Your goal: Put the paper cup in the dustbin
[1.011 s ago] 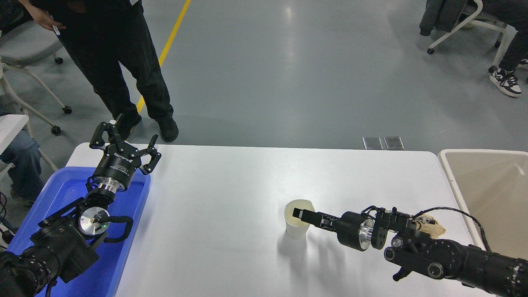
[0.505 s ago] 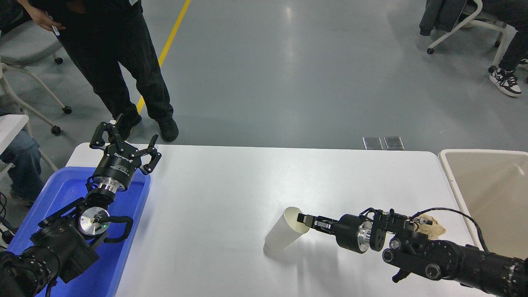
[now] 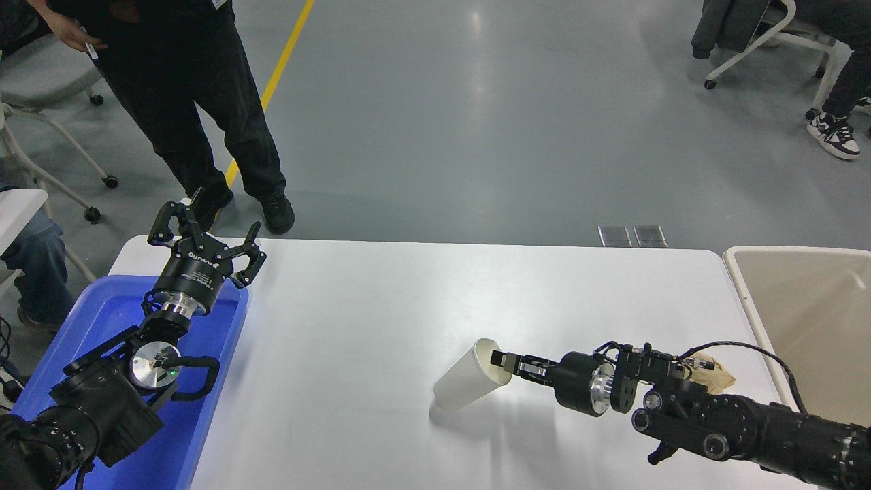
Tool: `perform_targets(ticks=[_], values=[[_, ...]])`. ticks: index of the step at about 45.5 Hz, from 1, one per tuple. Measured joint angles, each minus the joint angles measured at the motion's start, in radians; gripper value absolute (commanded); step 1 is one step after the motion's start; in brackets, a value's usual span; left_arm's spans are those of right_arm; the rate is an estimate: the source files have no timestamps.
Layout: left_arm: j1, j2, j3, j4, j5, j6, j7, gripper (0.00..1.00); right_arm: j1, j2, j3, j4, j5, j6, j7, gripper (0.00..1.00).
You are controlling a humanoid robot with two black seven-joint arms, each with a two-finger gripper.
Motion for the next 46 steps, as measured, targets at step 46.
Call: perform_targets(ticks=[46], values=[[0.0,0.0,0.0,0.0,0.0,-0.001,0.0,1.0,0.147,-0.297,0.01,0.247,0.121,0.027,0.007,0.0]])
